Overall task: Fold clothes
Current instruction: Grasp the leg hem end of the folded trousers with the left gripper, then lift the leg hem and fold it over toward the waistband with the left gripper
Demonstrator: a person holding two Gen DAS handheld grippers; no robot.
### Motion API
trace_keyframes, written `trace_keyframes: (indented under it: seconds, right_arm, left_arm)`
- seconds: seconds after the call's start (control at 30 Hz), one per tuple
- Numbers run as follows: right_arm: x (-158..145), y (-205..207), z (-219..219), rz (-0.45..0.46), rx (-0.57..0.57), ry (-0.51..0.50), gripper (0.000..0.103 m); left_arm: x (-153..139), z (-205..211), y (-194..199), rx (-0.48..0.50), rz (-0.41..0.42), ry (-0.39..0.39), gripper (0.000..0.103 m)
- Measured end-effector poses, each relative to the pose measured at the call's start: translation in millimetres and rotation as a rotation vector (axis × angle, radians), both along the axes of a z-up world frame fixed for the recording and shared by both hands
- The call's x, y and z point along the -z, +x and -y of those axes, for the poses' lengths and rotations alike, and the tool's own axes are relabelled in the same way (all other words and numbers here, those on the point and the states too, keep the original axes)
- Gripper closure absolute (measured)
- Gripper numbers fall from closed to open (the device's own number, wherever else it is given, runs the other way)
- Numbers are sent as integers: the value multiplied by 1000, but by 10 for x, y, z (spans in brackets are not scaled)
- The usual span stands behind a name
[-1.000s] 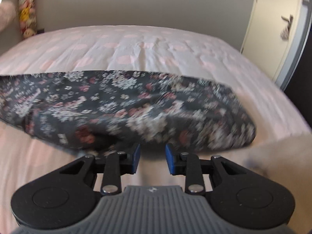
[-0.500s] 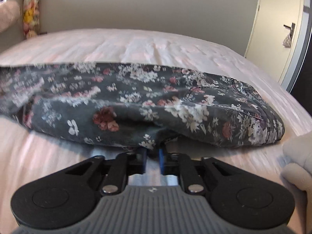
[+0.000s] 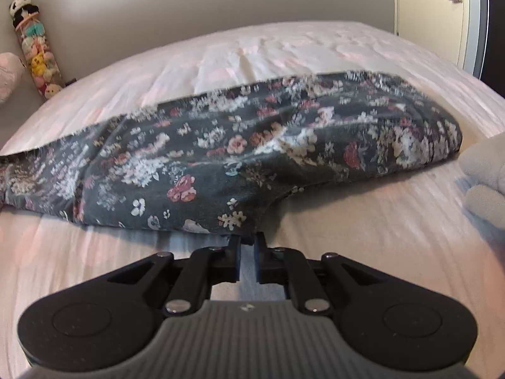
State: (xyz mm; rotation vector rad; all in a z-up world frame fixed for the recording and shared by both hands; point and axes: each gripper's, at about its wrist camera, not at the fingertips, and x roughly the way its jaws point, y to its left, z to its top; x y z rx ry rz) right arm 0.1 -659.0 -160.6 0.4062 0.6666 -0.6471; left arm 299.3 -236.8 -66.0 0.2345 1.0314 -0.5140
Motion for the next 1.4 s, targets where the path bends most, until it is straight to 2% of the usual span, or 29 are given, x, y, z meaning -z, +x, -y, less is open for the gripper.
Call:
trace_keyframes:
  seconds: [0.13,0.2,0.3,0.4,0.53,0.63,0.67,0.7,0.77,0.87,1.0,1.13,1.2,1.33,1.4]
  right_arm:
    - [-116,10,-124,18,-28,-95,86]
    - [-127,43,-159,22,-52,-120,73]
    - [-151,86,-178,30,-74,-162,73]
    - [-153,122,-163,31,-74,-199,67]
    - [-37,214,-109,-8,-83,-180,68]
    - [2,287,-106,-20,-94,-202,67]
    - [13,307,-102,-22,-98,-208,67]
    - [26,327,-98,-26,-100,-211,66]
    - [50,372,-91,-35,-105,-216,65]
    - [49,397,-88,-34,-113,-232,65]
    - [30,379,-71,-20,-112,-230,65]
    - [-20,336,-62,13,-104,-224,65]
    - [-49,309,-55,31,-98,-220,65]
    - [-97,239,-15,70,-84,-205,65]
    - [-106,210,23,84,-74,-192,65]
  left_arm:
    - [-53,-156,323,-122,4,-71,45]
    - [0,-214,501,-186,-14,-115,45]
    - [108,-273,758,-259,-37,-187,45]
    - [234,-292,968,-336,-52,-216,45]
    - [441,-354,1192,-431,-83,-238,45]
    - [520,-379,1258,-448,-74,-247,47]
    - [531,-373,1268,-447,-68,-243,51]
    - [526,-355,1267,-442,-53,-235,64]
    - [486,-288,1248,-411,-22,-217,82]
    - [282,-130,1144,-364,73,-205,95]
    - [-176,225,875,-241,198,-220,98]
    - [-633,727,478,-87,274,-264,98]
    - [-803,1033,268,-12,281,-293,99]
    - [-956,1687,-199,134,285,-321,99]
    - [-885,2031,-430,219,276,-309,99]
